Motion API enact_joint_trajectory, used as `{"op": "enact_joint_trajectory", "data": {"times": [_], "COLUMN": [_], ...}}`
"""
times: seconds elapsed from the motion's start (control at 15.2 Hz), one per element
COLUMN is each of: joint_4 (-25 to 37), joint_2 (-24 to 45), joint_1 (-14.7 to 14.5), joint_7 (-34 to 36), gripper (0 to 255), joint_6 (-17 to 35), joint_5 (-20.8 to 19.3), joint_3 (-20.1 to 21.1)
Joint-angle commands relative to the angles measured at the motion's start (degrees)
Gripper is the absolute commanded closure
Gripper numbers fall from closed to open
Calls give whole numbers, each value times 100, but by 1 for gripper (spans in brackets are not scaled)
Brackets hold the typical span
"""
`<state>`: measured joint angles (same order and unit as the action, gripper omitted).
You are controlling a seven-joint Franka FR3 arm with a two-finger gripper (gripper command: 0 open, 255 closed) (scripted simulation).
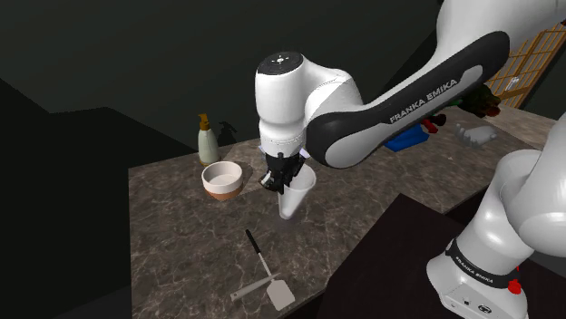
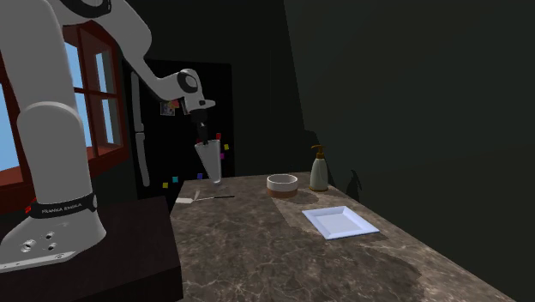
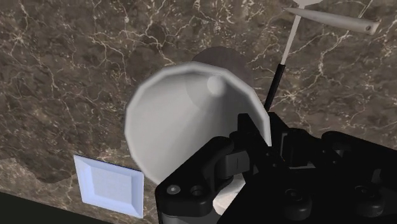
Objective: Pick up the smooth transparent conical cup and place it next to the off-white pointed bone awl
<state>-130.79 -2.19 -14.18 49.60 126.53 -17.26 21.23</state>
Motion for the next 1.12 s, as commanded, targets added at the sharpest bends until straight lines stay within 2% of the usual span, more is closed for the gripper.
{"op": "enact_joint_trajectory", "data": {"times": [0.0,1.06], "joint_4": [-52,-327], "joint_2": [105,997], "joint_1": [9,-4], "joint_7": [79,842], "gripper": [255,255], "joint_6": [145,1117], "joint_5": [-83,-893], "joint_3": [-2,-97]}}
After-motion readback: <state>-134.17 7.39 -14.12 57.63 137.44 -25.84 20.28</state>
